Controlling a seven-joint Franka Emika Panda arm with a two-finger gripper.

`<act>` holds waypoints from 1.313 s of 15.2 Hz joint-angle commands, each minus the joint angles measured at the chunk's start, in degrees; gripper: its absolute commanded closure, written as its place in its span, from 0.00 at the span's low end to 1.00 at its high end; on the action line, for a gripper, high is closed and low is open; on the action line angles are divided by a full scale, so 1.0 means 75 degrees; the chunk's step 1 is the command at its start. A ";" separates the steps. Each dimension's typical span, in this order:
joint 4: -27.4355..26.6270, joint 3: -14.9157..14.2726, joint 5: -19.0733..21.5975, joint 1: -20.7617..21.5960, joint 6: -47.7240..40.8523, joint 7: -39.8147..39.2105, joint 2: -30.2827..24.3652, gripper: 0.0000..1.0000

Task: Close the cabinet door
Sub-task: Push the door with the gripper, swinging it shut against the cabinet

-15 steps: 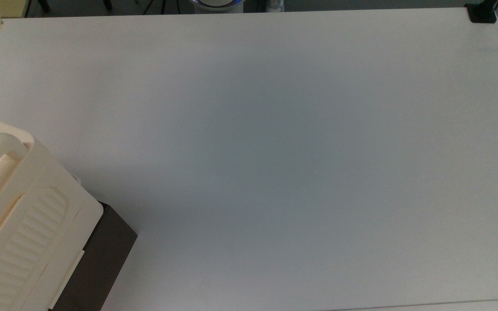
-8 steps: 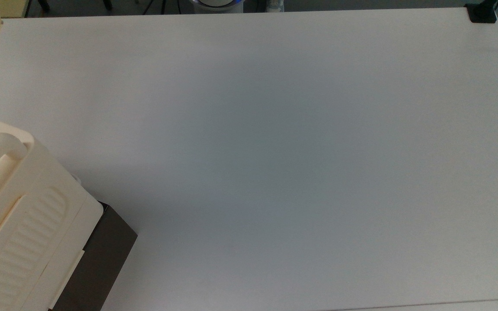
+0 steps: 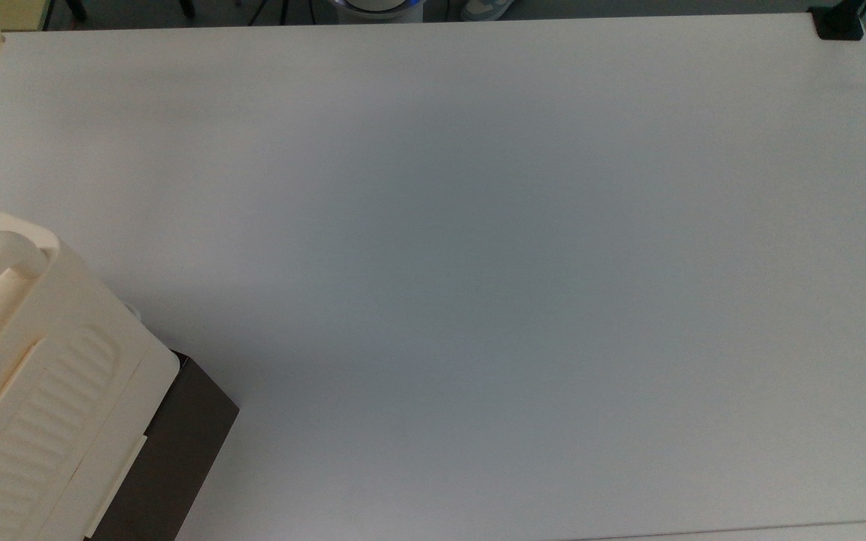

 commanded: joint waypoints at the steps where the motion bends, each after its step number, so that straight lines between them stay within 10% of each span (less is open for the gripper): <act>1: -0.0207 0.0027 -0.0109 0.0247 0.0195 -0.0070 -0.0082 1.00; 9: -0.0278 0.0566 0.0217 0.0435 0.0195 0.0177 0.0011 1.00; 20: -0.0196 0.1198 0.3639 0.0564 0.2992 0.0153 0.0807 1.00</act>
